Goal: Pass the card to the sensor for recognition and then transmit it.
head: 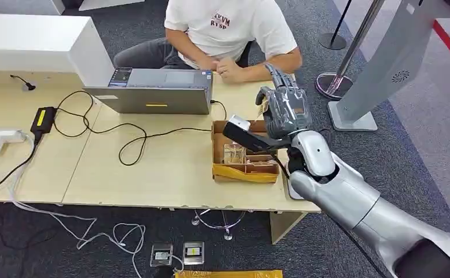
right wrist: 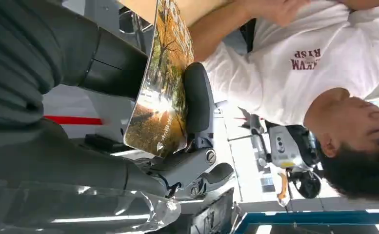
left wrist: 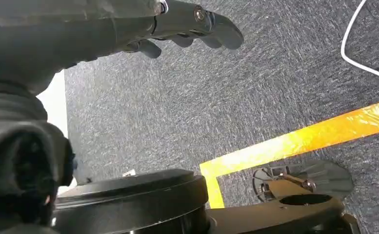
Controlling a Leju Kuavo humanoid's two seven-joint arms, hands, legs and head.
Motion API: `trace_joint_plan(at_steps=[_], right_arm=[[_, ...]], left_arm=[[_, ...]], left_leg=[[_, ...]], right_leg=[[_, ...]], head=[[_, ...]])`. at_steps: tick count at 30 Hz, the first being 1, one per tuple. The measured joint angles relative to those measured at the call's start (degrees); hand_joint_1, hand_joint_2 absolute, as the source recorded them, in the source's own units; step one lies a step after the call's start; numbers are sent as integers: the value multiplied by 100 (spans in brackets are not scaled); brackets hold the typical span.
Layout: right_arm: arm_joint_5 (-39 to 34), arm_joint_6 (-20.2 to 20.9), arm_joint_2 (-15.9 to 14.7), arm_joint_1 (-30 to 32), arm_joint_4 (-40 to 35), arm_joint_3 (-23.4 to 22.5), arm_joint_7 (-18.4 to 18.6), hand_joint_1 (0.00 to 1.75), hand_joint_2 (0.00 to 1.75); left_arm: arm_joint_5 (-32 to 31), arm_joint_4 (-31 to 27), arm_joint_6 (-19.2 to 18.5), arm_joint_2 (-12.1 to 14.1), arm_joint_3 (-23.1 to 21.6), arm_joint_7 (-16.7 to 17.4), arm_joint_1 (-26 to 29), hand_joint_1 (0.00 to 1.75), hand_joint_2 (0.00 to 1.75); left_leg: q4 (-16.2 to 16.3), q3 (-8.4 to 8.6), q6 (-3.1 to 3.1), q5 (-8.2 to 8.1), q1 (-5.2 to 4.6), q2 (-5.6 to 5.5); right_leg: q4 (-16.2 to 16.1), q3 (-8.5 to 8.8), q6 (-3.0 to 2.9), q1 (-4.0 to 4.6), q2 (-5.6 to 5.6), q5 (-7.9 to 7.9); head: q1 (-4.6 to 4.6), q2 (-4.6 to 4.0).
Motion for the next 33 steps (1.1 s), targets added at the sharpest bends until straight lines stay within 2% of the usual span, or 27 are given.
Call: trace_joint_plan(at_steps=[10, 20, 33], right_arm=[[-383, -151, -389, 135, 118, -96, 92, 175, 175], [-546, -341, -771, 376, 197, -267, 122, 175, 175], [-546, -343, -898, 440, 197, -343, 120, 175, 175]], left_arm=[[173, 0, 133, 9, 13, -142, 114, 0, 0], [221, 0, 173, 13, 15, -146, 163, 0, 0], [221, 0, 173, 13, 15, -146, 164, 0, 0]], left_leg=[[0, 0, 0, 0, -1, 0], [0, 1, 0, 0, 0, 3], [0, 0, 0, 0, 0, 3]], right_leg=[[-1, 0, 0, 0, 0, 0], [-1, 0, 0, 0, 0, 0], [-1, 0, 0, 0, 0, 0]], head=[[0, 2], [0, 0], [0, 0]])
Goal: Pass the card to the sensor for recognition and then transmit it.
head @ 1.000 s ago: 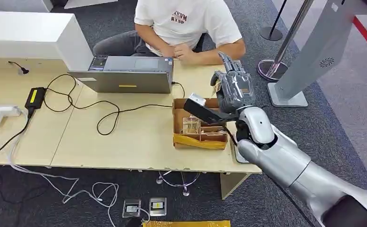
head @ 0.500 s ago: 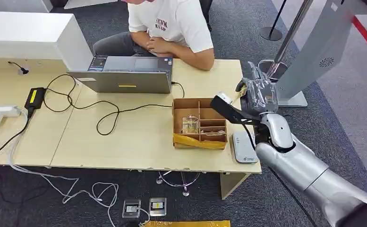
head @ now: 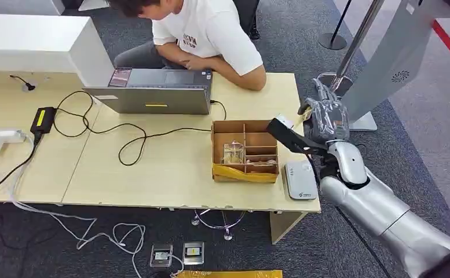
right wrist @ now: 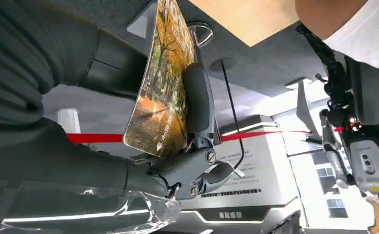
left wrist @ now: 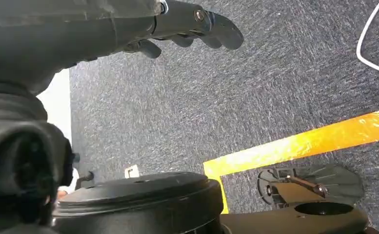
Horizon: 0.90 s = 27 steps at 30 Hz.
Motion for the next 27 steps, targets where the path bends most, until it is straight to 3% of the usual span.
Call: trace_joint_plan(at_steps=[16, 19, 20, 23, 27], right_arm=[[0, 0, -13, 19, 2, -4, 0, 175, 175], [-386, 355, -13, 124, 2, -39, 191, 175, 175], [-560, 405, -11, 275, 19, -78, 167, 175, 175], [-564, -101, 20, 822, 258, -105, -357, 175, 175], [-564, -164, 33, 896, 329, -105, -419, 175, 175]], left_arm=[[0, 0, 0, 0, 0, 0, 0, 0, 0], [22, 0, 11, -2, 2, 0, -2, 0, 0], [33, 0, 11, -4, 4, 0, -6, 0, 0], [55, 0, 9, -7, 7, 0, -6, 0, 0], [57, 0, 9, -7, 9, 0, -7, 0, 0]], left_leg=[[0, 0, 0, 0, 0, 0], [0, 5, 0, 0, 2, -2], [0, 3, 1, -1, 2, -11], [0, -5, 1, -1, 2, -21], [0, -5, 1, -1, 2, -21]], right_leg=[[0, 0, 0, 0, 0, 0], [-2, 3, -1, 3, 0, -1], [-2, 6, -3, 4, -6, -4], [-2, 9, -3, 3, -26, -5], [-2, 8, -3, 2, -26, -5]], head=[[0, 0], [0, 0], [0, 0], [0, 0], [-2, 0]])
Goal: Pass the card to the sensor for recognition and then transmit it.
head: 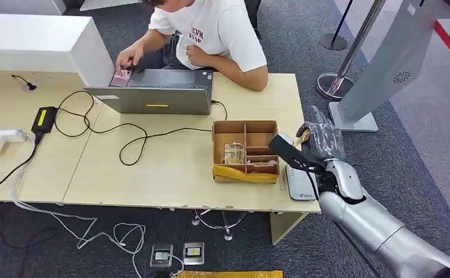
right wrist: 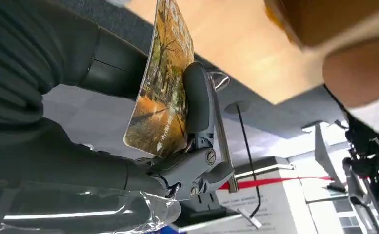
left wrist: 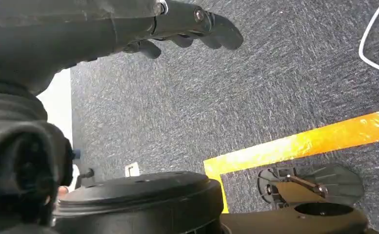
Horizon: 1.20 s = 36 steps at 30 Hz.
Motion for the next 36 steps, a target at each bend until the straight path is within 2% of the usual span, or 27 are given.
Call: trace_joint_plan(at_steps=[3, 7, 28, 36], right_arm=[[0, -9, 2, 22, 13, 0, -7, 175, 175], [-39, -22, 59, 327, 443, -68, -16, 175, 175], [-11, -24, 79, 392, 611, -149, 41, 175, 175], [-70, 122, 85, 425, 679, -151, 116, 175, 175]], left_arm=[[0, 0, 0, 0, 0, 0, 0, 0, 0], [-13, 0, -4, 0, 0, 20, -2, 0, 0], [-72, 0, -52, -2, 0, 66, -28, 0, 0], [-52, 0, -52, -2, 0, 68, -31, 0, 0]], left_leg=[[0, 0, 0, 0, 0, 0], [0, 3, 0, 1, 0, 1], [0, 4, 0, 1, 0, 2], [0, 4, 0, 0, 0, 2]], right_leg=[[0, 0, 0, 0, 0, 0], [0, -1, 0, 0, 1, 0], [0, -1, 0, 0, 2, 0], [0, -1, 0, 0, 2, 0]], head=[[0, 0], [2, 0], [2, 0], [2, 0]])
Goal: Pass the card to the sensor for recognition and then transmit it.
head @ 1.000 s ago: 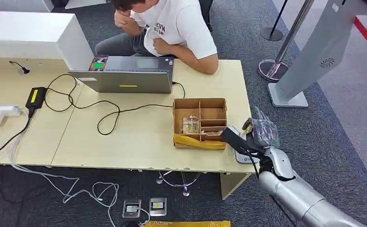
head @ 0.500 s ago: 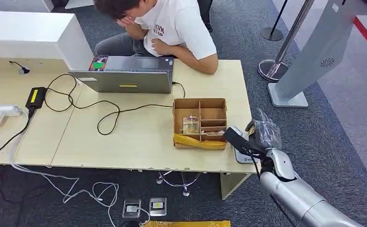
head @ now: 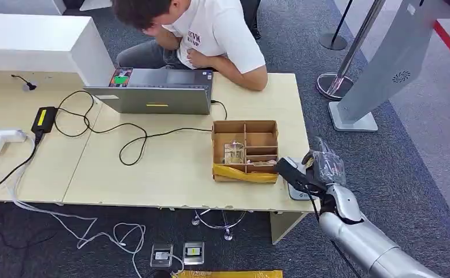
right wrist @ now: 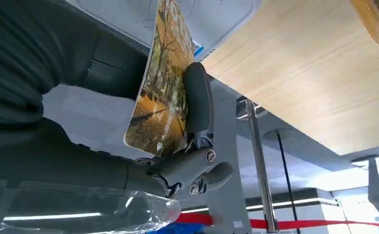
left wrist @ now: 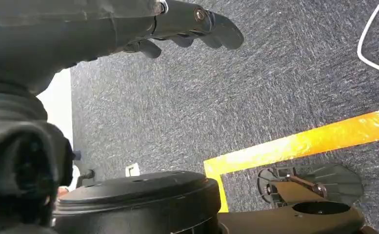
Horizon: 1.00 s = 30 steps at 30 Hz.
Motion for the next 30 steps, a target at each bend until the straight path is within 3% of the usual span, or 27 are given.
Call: trace_joint_plan(at_steps=[30], right_arm=[[-50, -63, 240, 210, 350, -190, -173, 175, 175]], left_arm=[[-24, 0, -20, 0, 35, 0, -3, 0, 0]], left_leg=[[0, 16, 0, 0, 0, 3]], right_leg=[[0, 16, 0, 0, 2, 1]], head=[[0, 0]])
